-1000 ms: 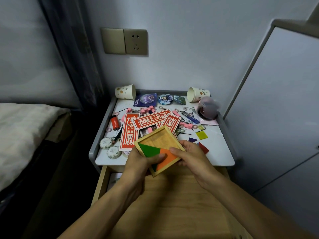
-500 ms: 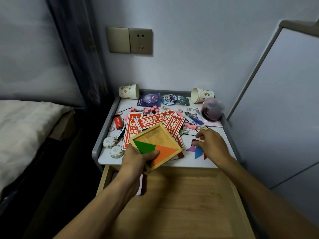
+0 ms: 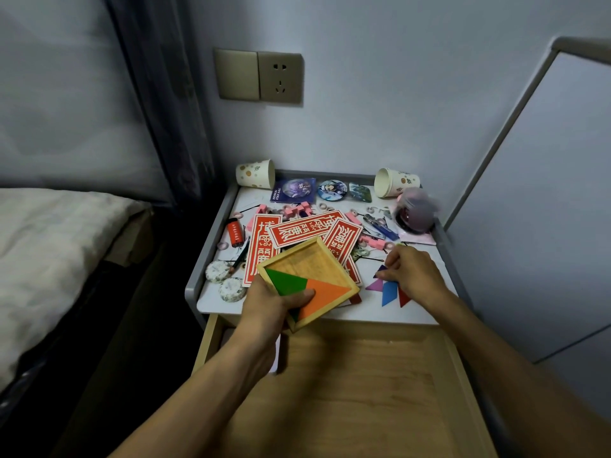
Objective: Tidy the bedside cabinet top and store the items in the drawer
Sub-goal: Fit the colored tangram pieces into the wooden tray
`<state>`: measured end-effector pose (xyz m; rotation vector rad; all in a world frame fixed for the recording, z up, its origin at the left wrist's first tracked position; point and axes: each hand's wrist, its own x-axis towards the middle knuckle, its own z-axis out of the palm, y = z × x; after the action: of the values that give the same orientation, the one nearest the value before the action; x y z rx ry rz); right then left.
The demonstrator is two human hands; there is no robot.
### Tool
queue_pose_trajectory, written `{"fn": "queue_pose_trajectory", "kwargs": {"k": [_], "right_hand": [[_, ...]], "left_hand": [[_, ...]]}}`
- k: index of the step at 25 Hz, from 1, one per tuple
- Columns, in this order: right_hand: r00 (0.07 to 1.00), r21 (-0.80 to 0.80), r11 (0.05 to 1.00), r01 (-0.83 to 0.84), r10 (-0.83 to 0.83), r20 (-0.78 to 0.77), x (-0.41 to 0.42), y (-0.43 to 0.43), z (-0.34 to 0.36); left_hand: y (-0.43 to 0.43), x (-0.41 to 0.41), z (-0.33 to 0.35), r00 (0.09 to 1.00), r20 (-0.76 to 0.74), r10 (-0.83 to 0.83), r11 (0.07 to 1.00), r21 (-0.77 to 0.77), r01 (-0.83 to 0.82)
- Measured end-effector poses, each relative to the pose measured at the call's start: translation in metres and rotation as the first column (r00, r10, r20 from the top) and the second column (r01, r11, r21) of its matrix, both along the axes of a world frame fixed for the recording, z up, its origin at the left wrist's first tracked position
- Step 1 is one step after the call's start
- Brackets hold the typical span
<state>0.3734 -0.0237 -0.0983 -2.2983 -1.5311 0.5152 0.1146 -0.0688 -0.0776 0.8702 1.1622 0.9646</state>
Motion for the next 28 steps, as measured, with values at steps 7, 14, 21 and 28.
{"fn": "queue_pose_trajectory", "kwargs": {"k": [7,14,21,28], "right_hand": [[0.994,0.154,0.985,-0.08,0.091,-0.064,0.009,-0.009,0.012],[0.937,-0.055,0.936,-0.348,0.348,0.004,0.019,-0.037,0.019],[0.941,-0.06,0.94,-0.336,0.337,0.014,0.016,-0.039,0.012],[0.921,-0.051,0.922,-0.384,0.386,0.048,0.017,-0.034,0.014]], "left_hand": [[0.0,-0.003,0.003,1.0,0.005,-0.008,1.0,-0.003,0.008],[-0.002,0.002,0.005,0.999,-0.013,-0.049,0.999,0.0,0.049],[-0.006,0.005,0.002,0.996,0.012,-0.088,0.996,0.005,0.088],[-0.004,0.007,0.0,0.991,0.05,-0.128,0.99,-0.061,0.131]]}}
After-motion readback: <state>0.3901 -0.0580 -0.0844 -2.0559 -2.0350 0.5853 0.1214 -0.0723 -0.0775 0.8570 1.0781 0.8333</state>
